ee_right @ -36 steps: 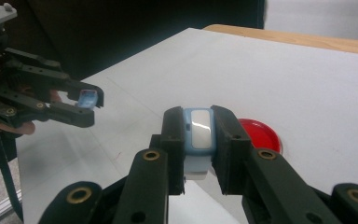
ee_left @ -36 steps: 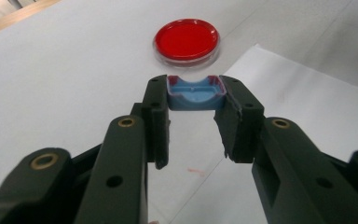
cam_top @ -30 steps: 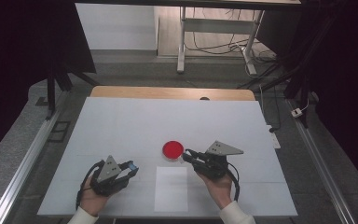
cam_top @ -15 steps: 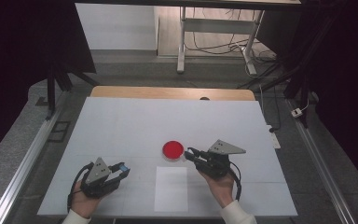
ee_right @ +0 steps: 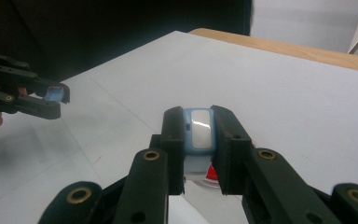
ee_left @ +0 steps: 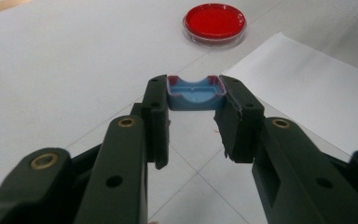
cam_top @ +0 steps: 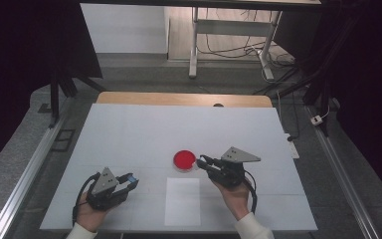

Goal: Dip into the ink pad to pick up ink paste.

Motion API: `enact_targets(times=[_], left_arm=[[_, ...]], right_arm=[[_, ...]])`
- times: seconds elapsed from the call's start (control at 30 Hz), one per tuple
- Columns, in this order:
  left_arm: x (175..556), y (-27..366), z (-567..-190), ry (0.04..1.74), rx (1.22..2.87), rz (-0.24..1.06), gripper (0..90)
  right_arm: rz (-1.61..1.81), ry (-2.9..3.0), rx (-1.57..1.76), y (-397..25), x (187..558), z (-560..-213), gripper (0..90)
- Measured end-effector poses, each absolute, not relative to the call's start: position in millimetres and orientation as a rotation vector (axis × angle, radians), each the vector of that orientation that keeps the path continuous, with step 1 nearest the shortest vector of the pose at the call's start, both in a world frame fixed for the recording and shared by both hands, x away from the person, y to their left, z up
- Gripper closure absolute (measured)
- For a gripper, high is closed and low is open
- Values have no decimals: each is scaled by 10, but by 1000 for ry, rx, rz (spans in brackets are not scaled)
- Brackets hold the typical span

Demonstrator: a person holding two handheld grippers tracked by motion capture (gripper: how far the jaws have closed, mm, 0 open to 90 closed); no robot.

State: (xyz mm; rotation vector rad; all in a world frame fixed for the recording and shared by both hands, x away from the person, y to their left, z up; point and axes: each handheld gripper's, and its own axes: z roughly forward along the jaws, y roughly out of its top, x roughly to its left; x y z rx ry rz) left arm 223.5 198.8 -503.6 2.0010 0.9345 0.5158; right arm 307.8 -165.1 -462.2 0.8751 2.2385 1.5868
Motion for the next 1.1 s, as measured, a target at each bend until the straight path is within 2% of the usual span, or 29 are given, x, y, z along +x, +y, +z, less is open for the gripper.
enact_targets(times=[1.1], left_arm=[[2250,1978,-5051,932,2009,510,654]], right_arm=[[1409,2338,842,-1303,3523,-4600,750]])
